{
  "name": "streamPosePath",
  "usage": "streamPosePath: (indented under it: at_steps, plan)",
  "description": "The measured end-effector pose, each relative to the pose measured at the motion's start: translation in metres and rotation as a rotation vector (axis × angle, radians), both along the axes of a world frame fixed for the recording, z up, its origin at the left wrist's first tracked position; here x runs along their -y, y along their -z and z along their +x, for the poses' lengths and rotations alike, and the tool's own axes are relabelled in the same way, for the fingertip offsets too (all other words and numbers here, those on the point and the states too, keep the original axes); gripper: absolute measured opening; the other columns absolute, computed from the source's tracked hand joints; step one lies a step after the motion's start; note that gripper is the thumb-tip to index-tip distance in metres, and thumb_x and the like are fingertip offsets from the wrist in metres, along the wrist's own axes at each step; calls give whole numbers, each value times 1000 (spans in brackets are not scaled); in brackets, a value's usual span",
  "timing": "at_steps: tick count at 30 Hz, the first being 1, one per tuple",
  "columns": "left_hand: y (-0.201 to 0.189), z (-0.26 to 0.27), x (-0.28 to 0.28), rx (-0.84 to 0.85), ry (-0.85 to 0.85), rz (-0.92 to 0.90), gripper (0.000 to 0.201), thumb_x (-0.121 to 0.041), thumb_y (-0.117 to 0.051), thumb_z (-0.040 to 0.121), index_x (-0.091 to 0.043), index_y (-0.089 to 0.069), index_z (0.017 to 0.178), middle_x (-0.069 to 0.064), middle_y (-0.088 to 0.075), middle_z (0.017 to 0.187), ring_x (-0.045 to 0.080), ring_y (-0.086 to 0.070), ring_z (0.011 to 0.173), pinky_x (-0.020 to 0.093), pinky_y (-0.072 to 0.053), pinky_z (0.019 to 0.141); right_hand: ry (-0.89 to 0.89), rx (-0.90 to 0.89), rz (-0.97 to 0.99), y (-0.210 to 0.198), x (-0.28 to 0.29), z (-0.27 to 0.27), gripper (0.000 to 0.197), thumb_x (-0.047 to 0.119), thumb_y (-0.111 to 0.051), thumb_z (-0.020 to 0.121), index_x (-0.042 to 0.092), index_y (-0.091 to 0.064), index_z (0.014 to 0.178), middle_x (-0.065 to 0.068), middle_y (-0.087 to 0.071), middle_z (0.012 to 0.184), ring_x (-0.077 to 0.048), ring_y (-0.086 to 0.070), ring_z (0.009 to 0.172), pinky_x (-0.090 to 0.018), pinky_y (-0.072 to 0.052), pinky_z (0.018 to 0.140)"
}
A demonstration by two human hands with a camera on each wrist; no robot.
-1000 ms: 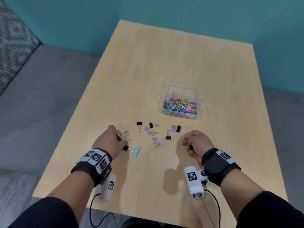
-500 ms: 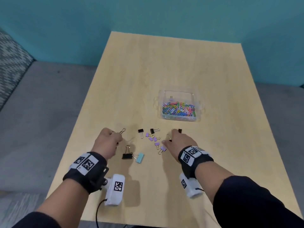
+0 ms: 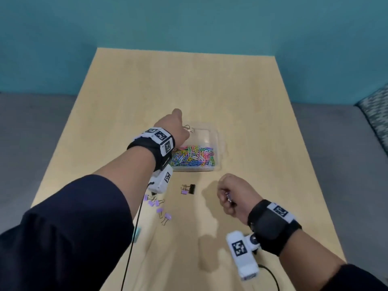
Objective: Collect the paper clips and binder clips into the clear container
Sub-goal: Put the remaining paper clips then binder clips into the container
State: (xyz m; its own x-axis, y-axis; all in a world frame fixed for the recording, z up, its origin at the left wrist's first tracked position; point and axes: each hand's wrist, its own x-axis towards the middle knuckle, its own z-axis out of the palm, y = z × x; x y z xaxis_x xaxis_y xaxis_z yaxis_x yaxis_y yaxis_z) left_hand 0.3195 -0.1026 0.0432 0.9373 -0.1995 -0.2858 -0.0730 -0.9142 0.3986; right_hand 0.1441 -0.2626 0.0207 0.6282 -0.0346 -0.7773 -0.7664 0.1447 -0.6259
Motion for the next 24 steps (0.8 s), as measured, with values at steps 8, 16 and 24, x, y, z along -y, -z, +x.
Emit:
streamPosePath:
  at_steps: [8,16,24]
  plan:
    - [11,-16,-21,91,-87,-204,40,-24,-61,82,-19,-53,121,5,-53,115,20,-56,93,31,-44,78,152,69,193,-15,43,68,15,-1,-46,89,11,-56,90,-9,-59,71,-16,-52,51,-20,-40,40]
    - [29,-155,-137,110,-269,-172,27,-17,-63,83,-18,-61,109,-1,-55,109,17,-53,100,33,-42,86,-438,401,-566,-22,0,161,14,6,-50,91,7,-55,78,-12,-60,79,-21,-51,64,-30,-45,56]
    - [53,-243,-177,206,111,175,40,-35,-50,68,-20,-59,104,-1,-46,113,29,-49,99,43,-51,74,-961,443,-1022,-18,-33,183,33,18,-48,93,11,-53,125,-10,-57,124,-28,-55,105,-27,-41,77]
